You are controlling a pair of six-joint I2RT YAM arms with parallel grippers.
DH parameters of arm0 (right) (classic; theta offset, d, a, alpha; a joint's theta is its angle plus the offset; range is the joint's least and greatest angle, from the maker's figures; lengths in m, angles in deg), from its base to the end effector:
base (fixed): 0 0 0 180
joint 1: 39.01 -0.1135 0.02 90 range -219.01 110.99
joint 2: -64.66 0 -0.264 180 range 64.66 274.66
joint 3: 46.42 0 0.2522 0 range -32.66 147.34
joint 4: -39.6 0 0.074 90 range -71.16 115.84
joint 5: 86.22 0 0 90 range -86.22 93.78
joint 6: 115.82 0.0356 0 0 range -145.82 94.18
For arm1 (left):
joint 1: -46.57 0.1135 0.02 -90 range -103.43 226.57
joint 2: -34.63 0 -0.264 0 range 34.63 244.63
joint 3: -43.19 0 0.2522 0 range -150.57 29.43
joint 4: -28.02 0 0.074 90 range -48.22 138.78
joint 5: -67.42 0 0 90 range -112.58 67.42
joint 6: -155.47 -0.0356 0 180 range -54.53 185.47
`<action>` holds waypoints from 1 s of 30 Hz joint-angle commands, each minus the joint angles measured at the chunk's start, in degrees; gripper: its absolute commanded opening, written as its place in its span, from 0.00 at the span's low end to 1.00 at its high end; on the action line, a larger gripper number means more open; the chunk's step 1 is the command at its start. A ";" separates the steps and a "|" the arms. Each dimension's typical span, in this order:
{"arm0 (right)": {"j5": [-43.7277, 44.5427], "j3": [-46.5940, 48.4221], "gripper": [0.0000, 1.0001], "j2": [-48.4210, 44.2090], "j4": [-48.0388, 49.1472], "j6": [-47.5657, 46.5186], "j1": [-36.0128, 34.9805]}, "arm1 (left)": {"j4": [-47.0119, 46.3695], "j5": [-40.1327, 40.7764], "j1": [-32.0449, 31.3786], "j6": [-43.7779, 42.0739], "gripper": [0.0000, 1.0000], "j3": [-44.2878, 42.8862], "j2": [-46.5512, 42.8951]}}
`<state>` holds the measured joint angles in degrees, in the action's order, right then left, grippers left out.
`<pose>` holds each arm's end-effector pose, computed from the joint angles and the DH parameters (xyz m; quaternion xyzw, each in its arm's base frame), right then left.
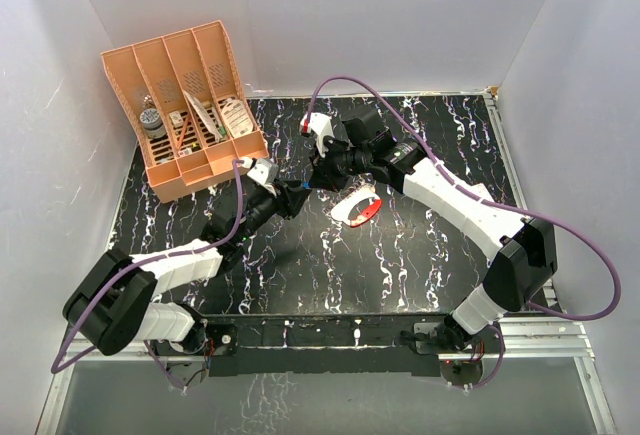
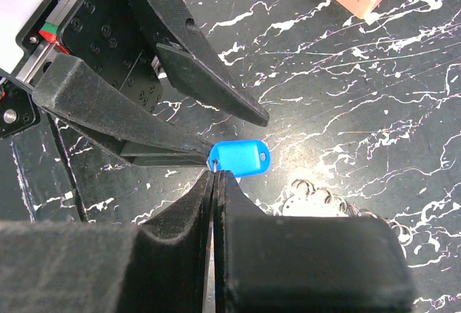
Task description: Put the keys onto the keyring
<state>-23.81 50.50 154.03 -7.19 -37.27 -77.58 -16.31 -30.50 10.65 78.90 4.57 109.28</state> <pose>0.2625 0.2304 0.3439 -0.4636 0.7519 0.3070 0.3541 0.2095 -0.1578 0.2355 0.1785 0.6298 -0.3561 0.6669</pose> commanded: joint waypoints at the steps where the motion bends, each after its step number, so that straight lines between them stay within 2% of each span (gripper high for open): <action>1: 0.00 2.01 0.00 -1.69 1.17 0.54 -0.24 | -0.36 -0.65 -0.35 -0.70 0.40 -2.29 -2.09; 5: 0.00 2.02 0.00 -1.49 1.00 0.57 -0.26 | -0.46 -1.13 -0.39 -0.31 0.45 -2.24 -2.61; 17: 0.24 2.17 0.00 -0.55 1.73 1.42 -0.36 | -3.22 -2.82 -0.76 2.02 0.43 -2.44 -2.64; 19: 0.29 2.26 0.00 -0.53 1.87 1.50 -0.29 | -3.60 -3.28 -1.01 2.12 0.38 -2.55 -2.43; 23: 1.29 3.33 0.00 -0.23 0.10 1.06 -0.31 | -1.72 -3.29 -1.10 0.85 0.01 -2.97 -2.90; 30: 3.66 6.99 0.00 2.19 -5.57 0.30 -0.35 | 3.79 -2.27 -1.19 -2.97 0.00 -4.24 -4.72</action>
<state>-21.63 53.51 154.94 -9.62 -36.46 -77.62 -14.12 -33.72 9.27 78.96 2.86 107.27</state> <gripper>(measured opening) 0.008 0.032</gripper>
